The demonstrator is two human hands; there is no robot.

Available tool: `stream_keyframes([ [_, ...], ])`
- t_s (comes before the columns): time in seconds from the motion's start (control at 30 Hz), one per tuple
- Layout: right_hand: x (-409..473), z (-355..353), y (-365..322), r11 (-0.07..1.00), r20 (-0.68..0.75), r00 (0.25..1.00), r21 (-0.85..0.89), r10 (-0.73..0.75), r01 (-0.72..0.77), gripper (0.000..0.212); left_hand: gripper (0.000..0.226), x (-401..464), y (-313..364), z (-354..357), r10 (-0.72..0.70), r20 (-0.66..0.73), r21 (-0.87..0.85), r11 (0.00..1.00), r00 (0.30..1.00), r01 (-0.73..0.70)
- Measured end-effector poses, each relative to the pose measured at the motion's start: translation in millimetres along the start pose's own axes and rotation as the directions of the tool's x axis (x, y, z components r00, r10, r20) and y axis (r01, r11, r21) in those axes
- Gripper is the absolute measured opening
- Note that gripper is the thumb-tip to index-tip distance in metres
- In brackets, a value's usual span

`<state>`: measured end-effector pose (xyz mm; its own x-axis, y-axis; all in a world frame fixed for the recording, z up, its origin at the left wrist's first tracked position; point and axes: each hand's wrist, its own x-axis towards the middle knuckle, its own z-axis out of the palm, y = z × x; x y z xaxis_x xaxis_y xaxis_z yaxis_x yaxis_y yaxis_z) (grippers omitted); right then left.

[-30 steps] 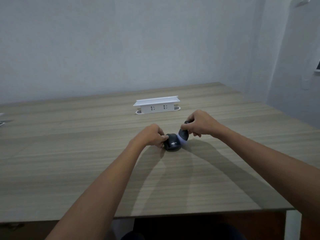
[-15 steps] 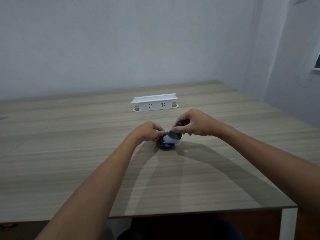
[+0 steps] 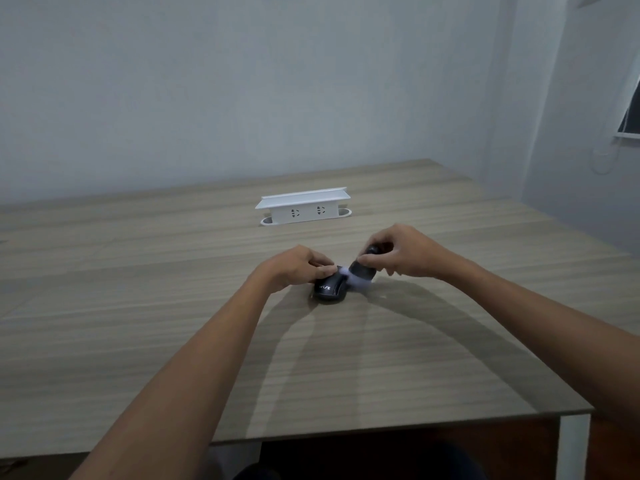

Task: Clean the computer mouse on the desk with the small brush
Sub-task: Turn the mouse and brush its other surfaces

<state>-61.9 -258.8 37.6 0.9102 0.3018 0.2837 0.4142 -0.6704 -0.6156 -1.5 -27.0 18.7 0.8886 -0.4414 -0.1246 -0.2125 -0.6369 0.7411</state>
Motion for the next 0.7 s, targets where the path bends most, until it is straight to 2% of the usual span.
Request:
stream_keyframes([
  [0.1, -6, 2, 2, 0.997, 0.117, 0.993, 0.074, -0.018, 0.009, 0.011, 0.038, 0, 0, 1, 0.011, -0.003, 0.013, 1.0, 1.0, -0.011],
  [0.23, -2, -6, 9, 1.0, 0.02, 1.0, -0.02, -0.014, 0.014, 0.007, 0.037, 0, -4, 2, 0.043, -0.018, -0.019, 0.999, 0.999, -0.044],
  [0.3, -3, -10, 8, 1.0, -0.013, 1.0, -0.007, -0.023, 0.023, 0.007, 0.035, 0, -5, 3, 0.067, -0.022, -0.015, 0.998, 0.998, -0.067],
  [0.43, -11, 3, -4, 0.992, 0.107, 0.988, 0.079, -0.11, 0.102, 0.01, 0.032, 4, -8, 4, 0.094, -0.017, 0.025, 0.995, 0.995, -0.094],
  [0.63, -1, 3, 4, 0.933, 0.026, 0.981, -0.305, -0.193, 0.192, 0.012, 0.032, 5, -6, 7, 0.096, -0.06, 0.025, 0.995, 0.994, -0.095],
  [0.7, -2, 4, 0, 0.923, 0.021, 0.975, -0.316, -0.223, 0.218, 0.012, 0.031, 7, -7, 6, 0.102, -0.054, 0.026, 0.995, 0.993, -0.1],
])
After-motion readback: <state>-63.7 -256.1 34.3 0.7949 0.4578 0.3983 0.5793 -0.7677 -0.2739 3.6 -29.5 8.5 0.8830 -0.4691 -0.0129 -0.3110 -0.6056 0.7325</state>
